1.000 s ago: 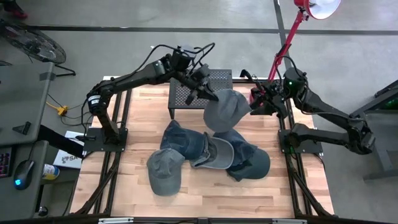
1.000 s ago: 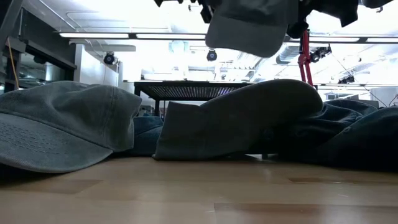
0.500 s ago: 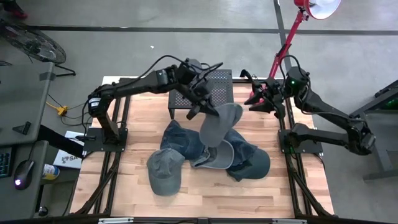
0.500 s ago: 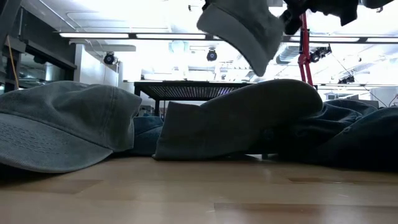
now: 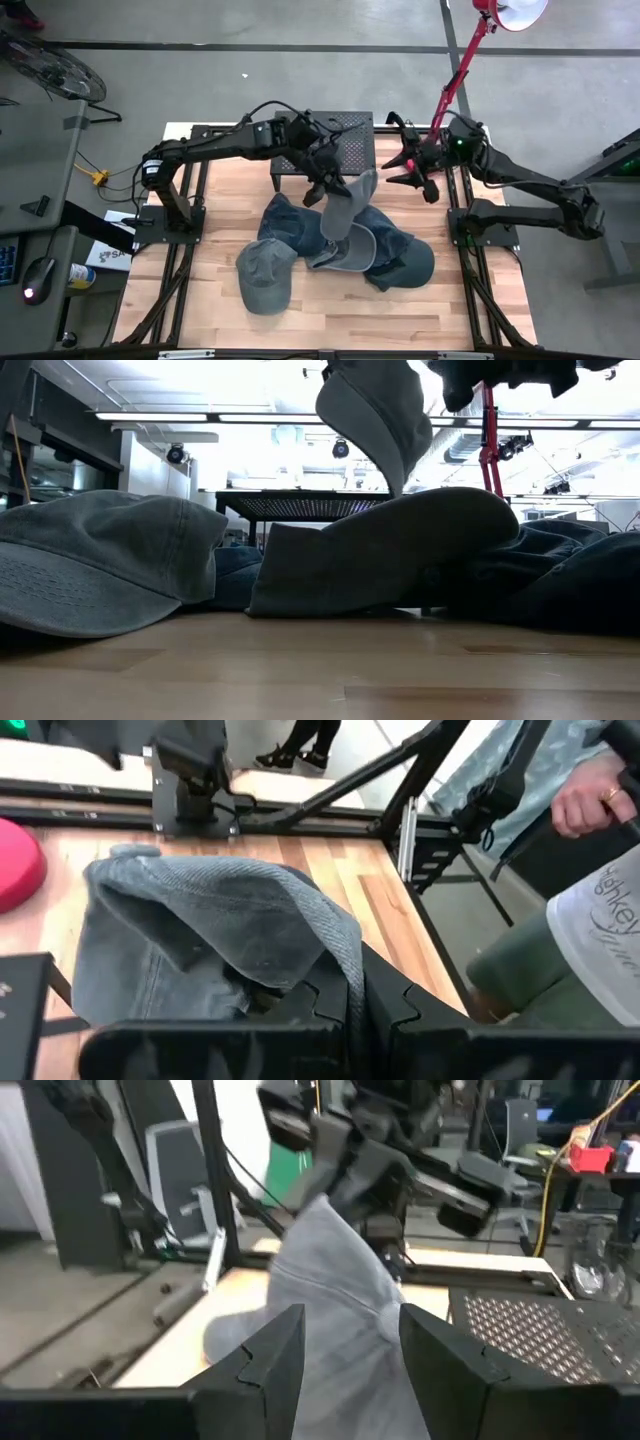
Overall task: Pick & Place hat
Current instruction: Put the top gray cap on the shelf
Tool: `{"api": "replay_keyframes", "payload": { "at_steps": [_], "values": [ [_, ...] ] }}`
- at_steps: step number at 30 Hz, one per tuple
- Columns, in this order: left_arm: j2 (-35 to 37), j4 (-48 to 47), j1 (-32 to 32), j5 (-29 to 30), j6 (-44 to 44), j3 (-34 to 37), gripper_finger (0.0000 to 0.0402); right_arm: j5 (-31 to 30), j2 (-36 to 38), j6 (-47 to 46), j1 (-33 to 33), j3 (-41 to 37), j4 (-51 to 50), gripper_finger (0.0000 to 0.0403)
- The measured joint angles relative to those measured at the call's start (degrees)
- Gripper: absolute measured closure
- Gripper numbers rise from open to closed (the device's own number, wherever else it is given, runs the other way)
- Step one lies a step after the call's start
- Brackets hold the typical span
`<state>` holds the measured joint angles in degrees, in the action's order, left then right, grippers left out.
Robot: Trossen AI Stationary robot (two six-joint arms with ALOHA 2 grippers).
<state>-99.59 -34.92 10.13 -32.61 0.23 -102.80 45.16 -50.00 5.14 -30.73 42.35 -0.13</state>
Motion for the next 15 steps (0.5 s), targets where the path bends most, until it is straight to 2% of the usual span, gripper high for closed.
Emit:
{"api": "replay_keyframes", "payload": {
  "at_steps": [7,15],
  "values": [
    [0.0,-1.8,-2.0,3.1,0.2,0.0,0.0401,-1.6,-4.4,3.9,3.0,0.0,-0.6,0.0233],
    [0.0,-4.4,-2.3,4.6,-0.4,0.0,0.0401,-1.9,-9.8,4.2,5.1,0.0,2.6,0.0167]
  ]
}}
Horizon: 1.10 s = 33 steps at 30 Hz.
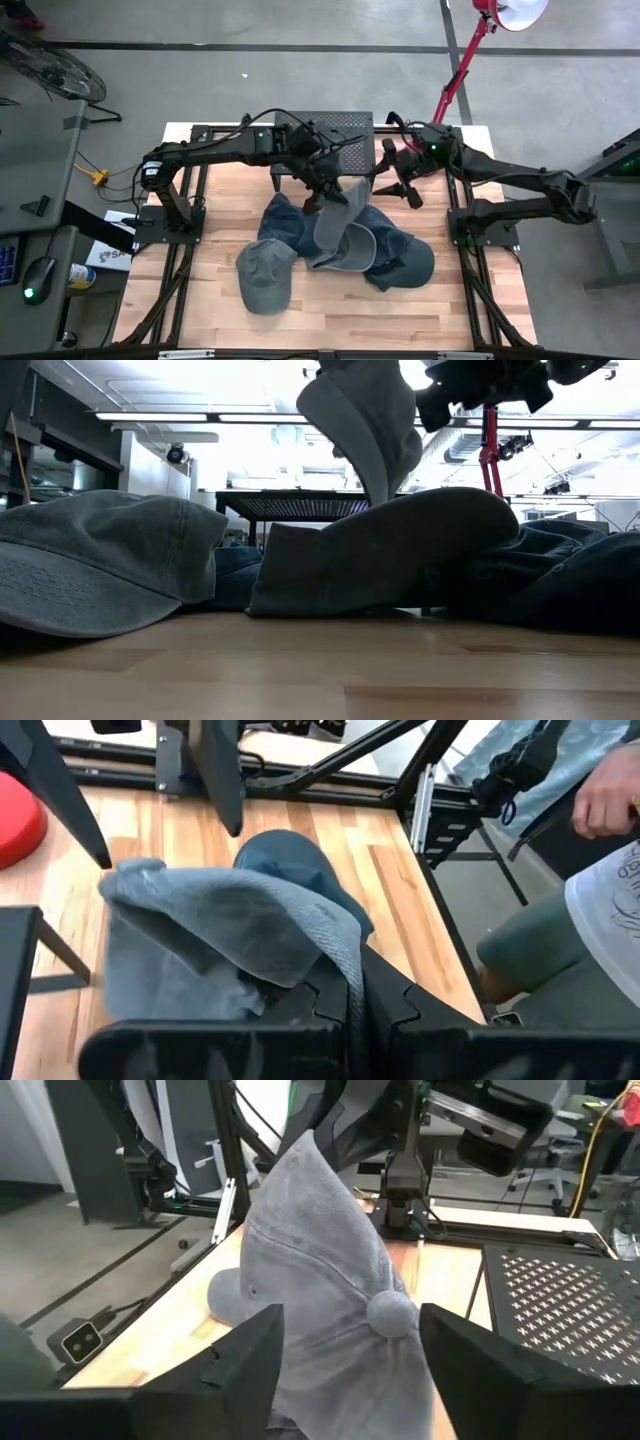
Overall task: Pick & Place hat
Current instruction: Put the top gray cap on the shelf
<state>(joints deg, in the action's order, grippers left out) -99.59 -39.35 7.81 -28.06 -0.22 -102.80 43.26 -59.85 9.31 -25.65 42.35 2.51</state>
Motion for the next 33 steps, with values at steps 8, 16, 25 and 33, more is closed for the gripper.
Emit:
{"api": "replay_keyframes", "payload": {
  "at_steps": [8,16,25,33],
  "values": [
    [0.0,-0.7,0.0,0.7,-0.3,0.0,0.0401,-1.8,-3.4,-0.1,0.5,0.0,3.1,0.0148],
    [0.0,-0.7,0.0,2.1,-0.3,0.0,0.0401,-4.3,-4.2,0.1,3.5,0.0,4.2,0.0184],
    [0.0,0.3,0.0,3.2,-0.3,0.0,0.0401,-7.2,-4.2,0.2,5.1,0.0,3.0,0.0278],
    [0.0,0.6,0.0,3.4,-0.3,0.0,0.0401,-8.1,-4.1,-1.0,5.1,0.0,-0.3,0.0351]
  ]
}}
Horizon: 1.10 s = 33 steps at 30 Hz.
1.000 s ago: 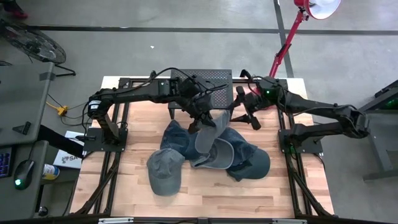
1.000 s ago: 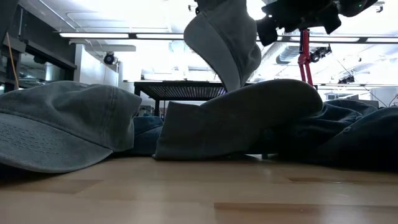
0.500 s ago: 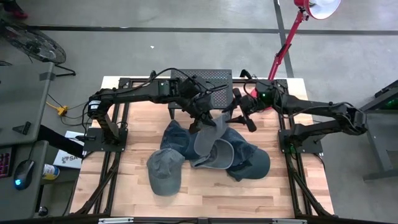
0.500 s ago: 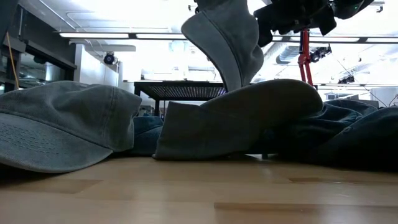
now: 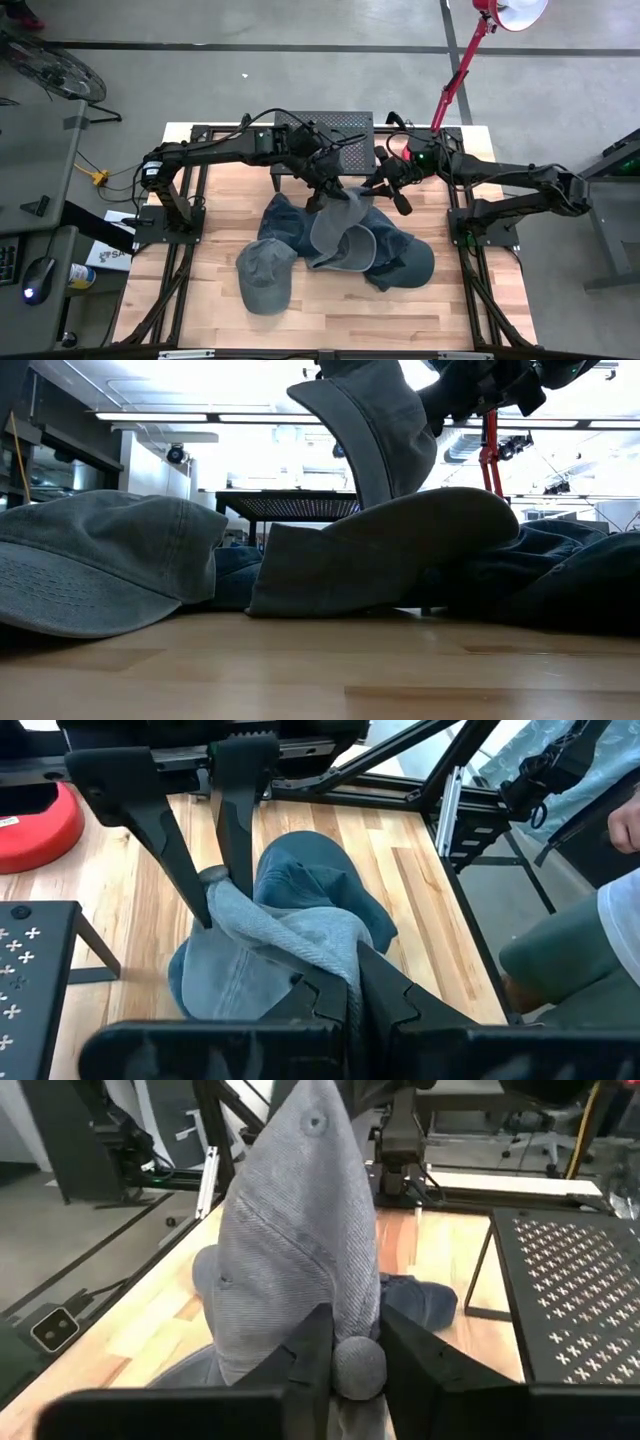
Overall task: Pick & Place hat
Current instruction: Put the top gray cap on the shelf
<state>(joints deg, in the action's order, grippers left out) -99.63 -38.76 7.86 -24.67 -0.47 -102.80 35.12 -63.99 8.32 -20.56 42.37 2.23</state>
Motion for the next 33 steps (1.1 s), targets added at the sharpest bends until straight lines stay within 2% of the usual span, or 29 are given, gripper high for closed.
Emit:
{"api": "replay_keyframes", "payload": {
  "at_steps": [6,11,15,20,26,33],
  "values": [
    [0.0,0.1,0.0,0.0,-0.1,0.0,0.0400,-3.0,1.9,-3.4,0.0,0.0,-0.4,0.0351],
    [0.0,1.1,0.0,1.9,-0.3,0.0,0.0381,-5.0,4.5,-5.9,0.0,0.0,-0.5,0.0351],
    [0.1,3.1,0.0,4.1,1.1,0.0,0.0346,-5.9,5.4,-8.3,0.0,0.0,-0.6,0.0351],
    [1.8,4.5,0.0,8.7,3.3,0.0,0.0272,-7.9,5.6,-9.8,0.0,1.0,-3.2,0.0351],
    [4.8,4.7,0.0,17.4,6.0,0.0,0.0201,-10.5,4.6,-6.7,0.0,11.1,-14.8,0.0351],
    [10.3,1.7,0.0,31.6,6.9,0.0,0.0185,-14.2,-0.5,-2.8,-0.2,27.1,-29.2,0.0351]
  ]
}}
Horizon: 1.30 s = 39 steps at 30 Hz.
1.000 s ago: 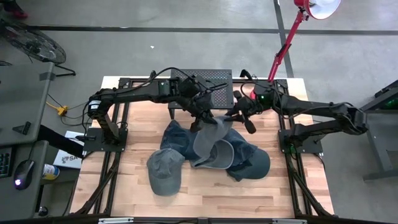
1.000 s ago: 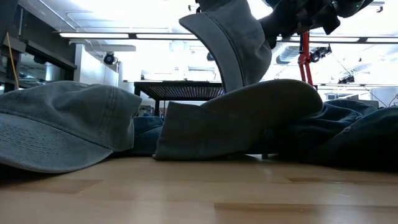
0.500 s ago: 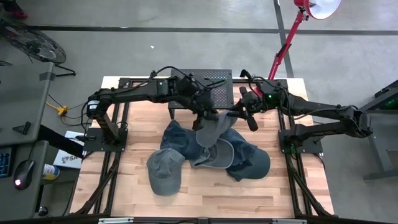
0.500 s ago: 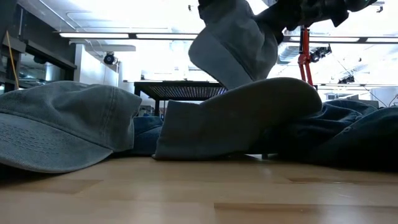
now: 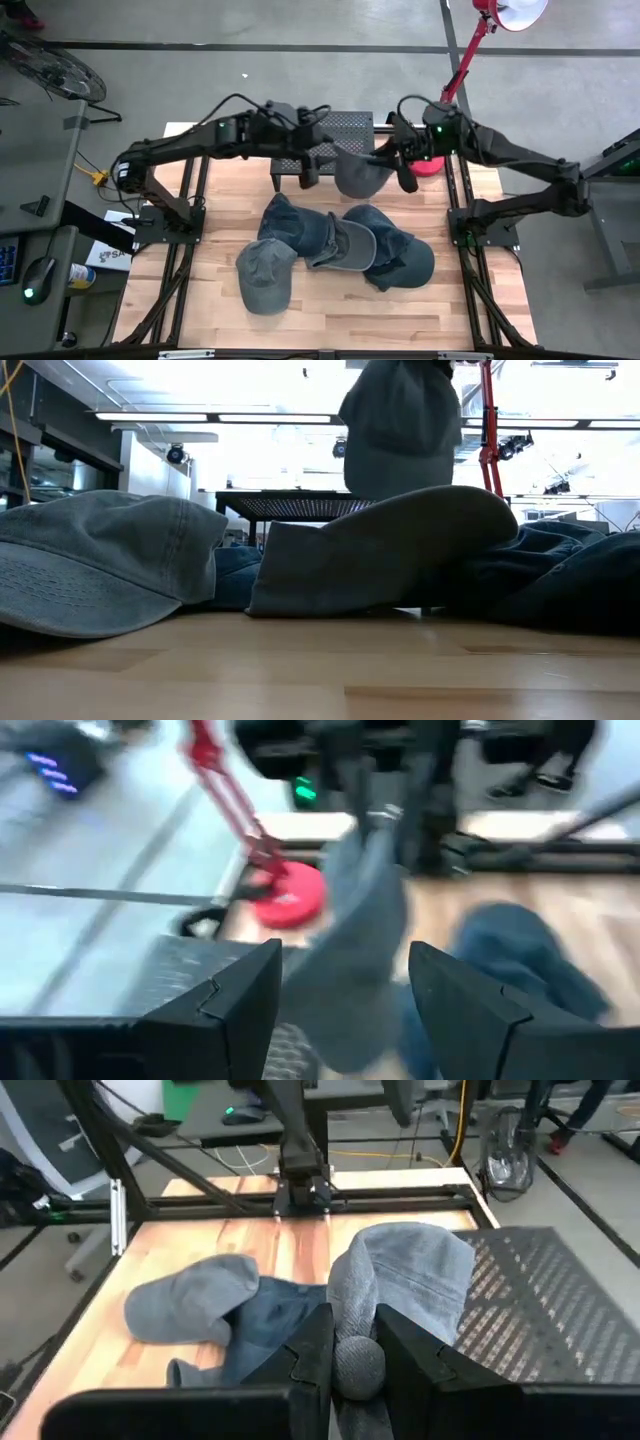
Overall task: Pick & Place hat
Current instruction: Put the top gray cap on the shelf
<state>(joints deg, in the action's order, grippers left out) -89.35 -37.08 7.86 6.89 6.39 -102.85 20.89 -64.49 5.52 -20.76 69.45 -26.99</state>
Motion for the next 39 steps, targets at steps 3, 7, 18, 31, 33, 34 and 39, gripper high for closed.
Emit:
{"api": "replay_keyframes", "payload": {
  "at_steps": [3,7,18,31,33,34,39],
  "values": [
    [1.3,-1.2,0.0,4.3,0.1,0.0,0.0185,-0.5,-3.6,1.0,-0.2,5.8,-3.4,0.0351],
    [2.8,-2.1,0.0,6.4,1.0,0.0,0.0185,-1.0,-9.0,3.6,-0.3,12.6,-7.3,0.0351],
    [4.2,-7.8,0.0,7.1,0.9,0.1,0.0186,-1.2,-21.1,6.8,-4.5,27.4,-16.6,0.0351],
    [11.5,-19.1,1.9,5.4,2.9,0.1,0.0186,-0.8,-30.0,10.0,-11.7,34.8,-22.3,0.0351],
    [12.6,-19.0,3.7,1.9,2.9,1.3,0.0186,-1.1,-31.2,10.0,-13.0,34.8,-22.2,0.0351],
    [13.3,-18.9,4.9,-0.4,3.0,2.3,0.0186,-1.1,-31.7,10.0,-13.6,34.7,-22.1,0.0351],
    [16.8,-15.2,10.2,-9.6,3.3,9.4,0.0186,-1.4,-34.3,11.0,-16.9,34.7,-20.9,0.0351]
  ]
}}
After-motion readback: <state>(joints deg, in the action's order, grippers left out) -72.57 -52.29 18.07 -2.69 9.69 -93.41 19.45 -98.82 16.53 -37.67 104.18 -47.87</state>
